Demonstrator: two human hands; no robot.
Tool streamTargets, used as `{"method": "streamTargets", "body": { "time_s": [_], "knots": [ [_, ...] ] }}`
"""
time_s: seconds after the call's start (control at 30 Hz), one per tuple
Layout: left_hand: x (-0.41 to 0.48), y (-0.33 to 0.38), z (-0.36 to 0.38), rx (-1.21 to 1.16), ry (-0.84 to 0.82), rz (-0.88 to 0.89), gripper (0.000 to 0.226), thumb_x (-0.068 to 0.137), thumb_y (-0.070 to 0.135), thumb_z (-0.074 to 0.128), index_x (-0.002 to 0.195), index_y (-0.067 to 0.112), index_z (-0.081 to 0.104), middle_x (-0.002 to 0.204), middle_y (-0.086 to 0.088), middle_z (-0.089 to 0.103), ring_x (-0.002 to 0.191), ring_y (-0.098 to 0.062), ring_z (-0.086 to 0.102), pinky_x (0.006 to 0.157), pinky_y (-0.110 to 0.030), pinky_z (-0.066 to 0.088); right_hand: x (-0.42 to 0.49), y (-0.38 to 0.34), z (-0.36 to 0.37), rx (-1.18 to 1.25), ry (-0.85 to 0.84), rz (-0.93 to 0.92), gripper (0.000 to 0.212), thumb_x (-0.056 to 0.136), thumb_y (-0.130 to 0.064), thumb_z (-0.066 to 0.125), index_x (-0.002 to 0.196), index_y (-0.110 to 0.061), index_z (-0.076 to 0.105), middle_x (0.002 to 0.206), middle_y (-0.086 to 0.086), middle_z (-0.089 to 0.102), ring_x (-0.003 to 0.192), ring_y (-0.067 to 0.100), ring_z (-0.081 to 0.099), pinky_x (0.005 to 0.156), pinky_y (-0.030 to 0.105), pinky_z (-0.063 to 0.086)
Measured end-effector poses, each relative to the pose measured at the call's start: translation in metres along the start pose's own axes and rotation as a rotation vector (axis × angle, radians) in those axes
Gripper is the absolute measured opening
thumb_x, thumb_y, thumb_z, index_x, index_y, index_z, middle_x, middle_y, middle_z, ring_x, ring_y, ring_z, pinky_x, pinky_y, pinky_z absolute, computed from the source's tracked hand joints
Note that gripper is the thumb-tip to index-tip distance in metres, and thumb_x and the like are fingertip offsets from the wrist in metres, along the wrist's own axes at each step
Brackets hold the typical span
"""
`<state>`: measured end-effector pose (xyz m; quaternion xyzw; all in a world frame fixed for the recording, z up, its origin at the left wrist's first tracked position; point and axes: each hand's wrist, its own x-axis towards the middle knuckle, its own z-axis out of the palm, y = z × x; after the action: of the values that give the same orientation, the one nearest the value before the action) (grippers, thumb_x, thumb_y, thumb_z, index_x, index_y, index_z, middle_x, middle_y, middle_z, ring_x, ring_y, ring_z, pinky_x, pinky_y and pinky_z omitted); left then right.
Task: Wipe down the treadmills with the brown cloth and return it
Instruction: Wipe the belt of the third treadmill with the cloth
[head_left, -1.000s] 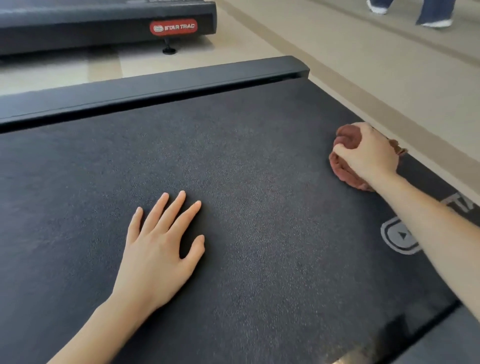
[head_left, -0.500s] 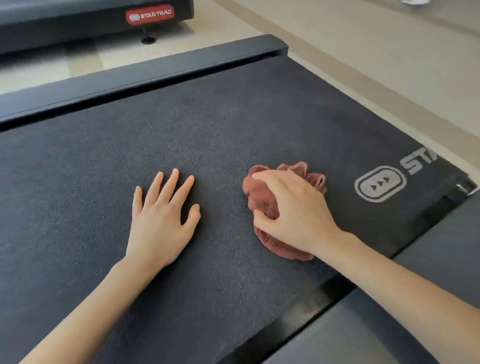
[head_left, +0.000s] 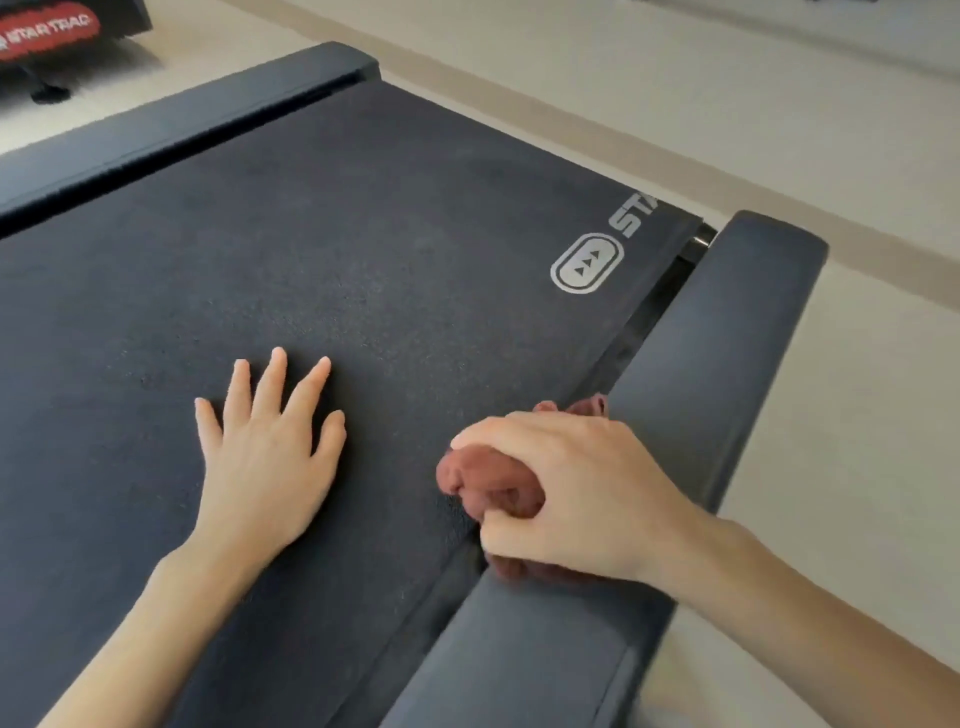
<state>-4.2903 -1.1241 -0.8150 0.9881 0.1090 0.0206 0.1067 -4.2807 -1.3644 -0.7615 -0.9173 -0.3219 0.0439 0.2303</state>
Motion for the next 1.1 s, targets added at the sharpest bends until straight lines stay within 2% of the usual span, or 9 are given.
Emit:
{"method": "streamTargets", "body": {
  "time_s": [0.07, 0.13, 0.27, 0.4, 0.53, 0.73, 0.83, 0.97, 1.1],
  "knots": [
    [-0.011, 0.022, 0.004, 0.012, -0.048, 0.056, 0.058, 0.094, 0.044, 0.029, 0.148, 0.024, 0.022, 0.157, -0.008, 0.013, 0.144, -0.032, 0.002, 0.111, -0.060, 0.005, -0.012, 0.025, -0.016, -0.051, 0.061, 0.124, 0.050, 0.060, -0.055, 0.043, 0.109, -0.048, 0.050, 0.098, -0.025, 0.062, 0.091, 0.003, 0.057, 0.070, 0.027, 0.045],
    [-0.019, 0.043, 0.007, 0.019, -0.089, 0.115, 0.060, 0.093, 0.049, 0.021, 0.148, 0.027, 0.015, 0.158, -0.005, 0.006, 0.144, -0.030, -0.004, 0.111, -0.060, 0.002, -0.028, 0.054, -0.036, -0.071, 0.177, 0.266, 0.041, 0.062, -0.048, 0.051, 0.104, -0.050, 0.052, 0.096, -0.030, 0.061, 0.093, 0.001, 0.056, 0.070, 0.025, 0.043],
    [-0.023, 0.081, 0.010, 0.001, -0.146, 0.257, 0.058, 0.094, 0.049, 0.016, 0.149, 0.030, 0.013, 0.158, -0.001, 0.004, 0.144, -0.029, -0.006, 0.111, -0.061, 0.003, -0.049, 0.079, -0.055, -0.041, 0.278, 0.400, 0.035, 0.067, -0.032, 0.062, 0.100, -0.042, 0.058, 0.096, -0.018, 0.065, 0.099, 0.016, 0.061, 0.087, 0.035, 0.048],
    [-0.019, 0.099, 0.013, -0.036, -0.172, 0.323, 0.055, 0.096, 0.046, 0.025, 0.148, 0.030, 0.017, 0.157, 0.006, 0.010, 0.144, -0.026, -0.001, 0.112, -0.059, 0.006, -0.057, 0.037, -0.030, -0.143, 0.122, 0.100, 0.044, 0.063, -0.040, 0.059, 0.106, -0.033, 0.064, 0.099, -0.012, 0.068, 0.094, 0.013, 0.060, 0.074, 0.022, 0.043],
    [-0.015, 0.080, 0.013, -0.063, -0.157, 0.386, 0.055, 0.096, 0.040, 0.037, 0.148, 0.028, 0.021, 0.157, 0.012, 0.011, 0.145, -0.018, 0.000, 0.115, -0.049, 0.003, -0.066, 0.015, -0.008, -0.103, 0.001, -0.205, 0.050, 0.061, -0.039, 0.060, 0.109, -0.026, 0.064, 0.100, -0.009, 0.068, 0.095, 0.013, 0.059, 0.079, 0.022, 0.044],
    [-0.027, 0.079, 0.009, -0.103, -0.189, 0.375, 0.054, 0.094, 0.045, 0.031, 0.146, 0.035, 0.019, 0.157, 0.011, 0.008, 0.145, -0.014, -0.005, 0.116, -0.042, -0.003, -0.035, 0.092, -0.052, -0.017, 0.105, 0.172, 0.037, 0.066, -0.040, 0.053, 0.102, -0.043, 0.056, 0.091, -0.027, 0.065, 0.090, -0.003, 0.056, 0.074, 0.021, 0.046],
    [-0.035, 0.112, 0.010, -0.129, -0.242, 0.364, 0.063, 0.087, 0.059, 0.018, 0.147, 0.041, 0.010, 0.157, 0.013, 0.001, 0.144, -0.014, -0.009, 0.117, -0.045, -0.004, -0.026, 0.150, -0.076, -0.006, 0.231, 0.315, 0.032, 0.066, -0.041, 0.051, 0.097, -0.041, 0.055, 0.091, -0.020, 0.067, 0.092, 0.008, 0.062, 0.075, 0.027, 0.046],
    [-0.045, 0.178, 0.026, -0.044, -0.237, 0.556, 0.070, 0.082, 0.068, 0.007, 0.144, 0.042, -0.011, 0.155, 0.012, -0.017, 0.143, -0.014, -0.018, 0.117, -0.044, -0.006, -0.024, 0.203, -0.090, -0.004, 0.345, 0.350, 0.033, 0.064, -0.043, 0.048, 0.097, -0.042, 0.054, 0.102, -0.016, 0.067, 0.097, 0.012, 0.060, 0.073, 0.024, 0.037],
    [-0.034, 0.237, 0.044, 0.093, -0.177, 0.586, 0.076, 0.085, 0.066, 0.016, 0.146, 0.032, -0.014, 0.155, 0.005, -0.020, 0.142, -0.022, -0.022, 0.116, -0.048, -0.008, -0.032, 0.241, -0.105, -0.068, 0.359, 0.339, 0.040, 0.071, -0.039, 0.057, 0.110, -0.031, 0.056, 0.107, -0.003, 0.066, 0.099, 0.026, 0.058, 0.080, 0.034, 0.043]
  ]
}}
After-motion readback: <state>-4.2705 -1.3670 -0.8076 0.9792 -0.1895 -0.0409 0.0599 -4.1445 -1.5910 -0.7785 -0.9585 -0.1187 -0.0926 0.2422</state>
